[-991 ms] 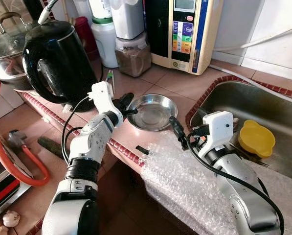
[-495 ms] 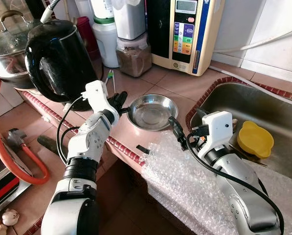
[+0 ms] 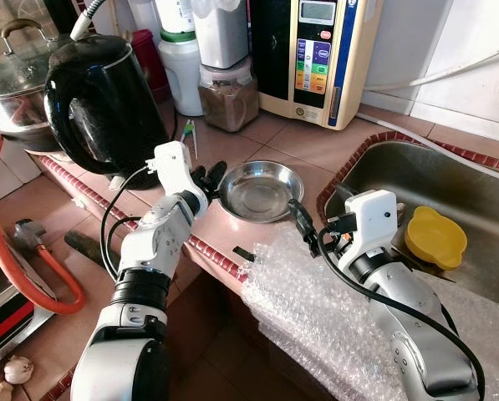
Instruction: Kitchen organization
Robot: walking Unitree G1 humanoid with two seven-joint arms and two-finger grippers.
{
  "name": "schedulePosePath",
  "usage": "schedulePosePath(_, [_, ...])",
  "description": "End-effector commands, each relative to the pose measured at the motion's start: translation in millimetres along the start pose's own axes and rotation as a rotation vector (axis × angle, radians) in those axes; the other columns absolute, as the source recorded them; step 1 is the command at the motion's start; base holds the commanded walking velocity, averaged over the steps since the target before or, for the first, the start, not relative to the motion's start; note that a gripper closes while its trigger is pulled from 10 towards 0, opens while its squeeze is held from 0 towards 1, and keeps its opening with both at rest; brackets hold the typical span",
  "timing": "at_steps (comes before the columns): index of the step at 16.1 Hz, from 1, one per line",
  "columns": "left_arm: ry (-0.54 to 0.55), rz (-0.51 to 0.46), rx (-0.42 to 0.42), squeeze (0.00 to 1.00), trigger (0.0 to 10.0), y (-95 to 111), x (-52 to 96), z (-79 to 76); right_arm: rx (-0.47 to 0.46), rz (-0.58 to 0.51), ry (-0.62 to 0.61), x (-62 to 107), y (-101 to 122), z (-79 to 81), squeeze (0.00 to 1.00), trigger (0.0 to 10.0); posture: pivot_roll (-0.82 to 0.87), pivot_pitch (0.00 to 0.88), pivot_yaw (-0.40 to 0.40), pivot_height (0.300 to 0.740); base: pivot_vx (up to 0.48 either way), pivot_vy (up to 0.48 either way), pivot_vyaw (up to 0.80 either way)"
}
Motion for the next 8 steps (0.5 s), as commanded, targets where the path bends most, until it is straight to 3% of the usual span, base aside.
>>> schedulePosePath(1, [0.004, 0.048, -0.035, 1.00, 10.0, -6.1, -0.7, 2.5, -0.005, -0.002, 0.007, -0.6, -0.1, 3.2, 0.97, 10.0, -0.21, 0.032, 0.120, 0.740, 0.000, 0.000, 0.00])
schedulePosePath(8, [0.057, 0.158, -0.096, 1.00, 10.0, -34.6, -1.7, 10.7, -0.001, -0.004, 0.003, -0.5, -0.3, 3.0, 0.97, 10.0, -0.21, 0.023, 0.124, 0.740, 0.000, 0.000, 0.00])
Point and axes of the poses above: a point about 5 cm out from each wrist's last joint towards the gripper, its own x axis pointing back from the gripper into the wrist, its own y axis along the axis of the wrist's last joint, z = x × y, the point moved 4 cm from there along -x, pointing out of the wrist towards the gripper, and after that the axes turned 9 degrees about -x, right-handed, at the moved point
